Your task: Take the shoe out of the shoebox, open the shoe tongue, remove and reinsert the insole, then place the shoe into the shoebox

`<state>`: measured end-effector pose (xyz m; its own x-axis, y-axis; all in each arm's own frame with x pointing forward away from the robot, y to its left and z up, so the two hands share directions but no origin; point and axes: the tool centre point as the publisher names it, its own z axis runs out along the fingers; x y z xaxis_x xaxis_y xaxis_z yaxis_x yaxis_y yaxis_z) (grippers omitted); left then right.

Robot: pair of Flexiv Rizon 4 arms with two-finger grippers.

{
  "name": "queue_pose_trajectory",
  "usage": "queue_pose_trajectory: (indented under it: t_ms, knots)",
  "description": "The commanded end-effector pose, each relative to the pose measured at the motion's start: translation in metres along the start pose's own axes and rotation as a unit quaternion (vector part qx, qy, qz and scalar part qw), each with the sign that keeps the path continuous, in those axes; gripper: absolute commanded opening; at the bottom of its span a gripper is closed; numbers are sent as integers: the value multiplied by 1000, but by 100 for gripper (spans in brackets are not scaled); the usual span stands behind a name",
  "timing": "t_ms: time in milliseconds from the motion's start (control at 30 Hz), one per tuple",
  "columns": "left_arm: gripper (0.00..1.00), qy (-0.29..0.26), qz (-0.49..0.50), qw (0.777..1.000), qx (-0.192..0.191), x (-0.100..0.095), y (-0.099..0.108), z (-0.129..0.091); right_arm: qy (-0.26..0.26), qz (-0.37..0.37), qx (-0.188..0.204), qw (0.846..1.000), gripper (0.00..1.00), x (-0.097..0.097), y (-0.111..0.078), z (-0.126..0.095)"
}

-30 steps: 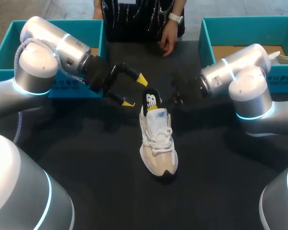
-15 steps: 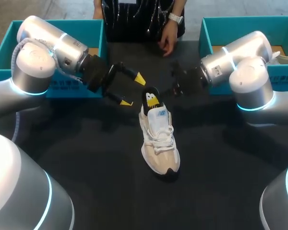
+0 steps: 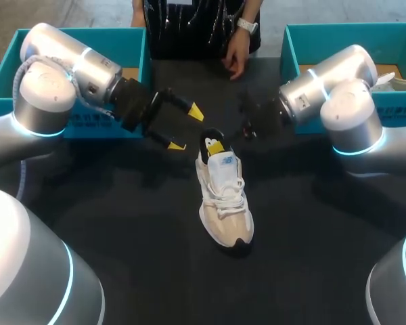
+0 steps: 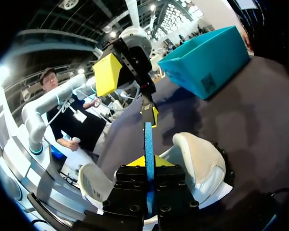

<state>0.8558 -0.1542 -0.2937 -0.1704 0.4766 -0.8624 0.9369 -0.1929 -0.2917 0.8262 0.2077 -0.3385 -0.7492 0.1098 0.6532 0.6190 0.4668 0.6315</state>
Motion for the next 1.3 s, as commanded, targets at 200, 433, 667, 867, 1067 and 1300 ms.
queue_pose_trajectory:
  t_ms: [200,433,667,867,1067,1300]
  knots:
    - [100,-2,-4,1000,0,4,-2,3,12,17,7,1000,0,6,-15,10]
    - [100,-2,-3,1000,4,4,-1,5,4,14,4,1000,7,7,-14,10]
    - [100,-1,-1,1000,8,3,-1,6,-7,-2,0,1000,39,9,-5,6]
    - [100,-1,-1,1000,8,4,-3,6,-14,-15,1,1000,42,14,2,4]
    - [100,-2,0,1000,9,4,-4,6,-21,-26,3,999,42,16,10,1]
    - [100,0,0,1000,9,4,-6,6,-25,-37,4,999,31,10,19,0]
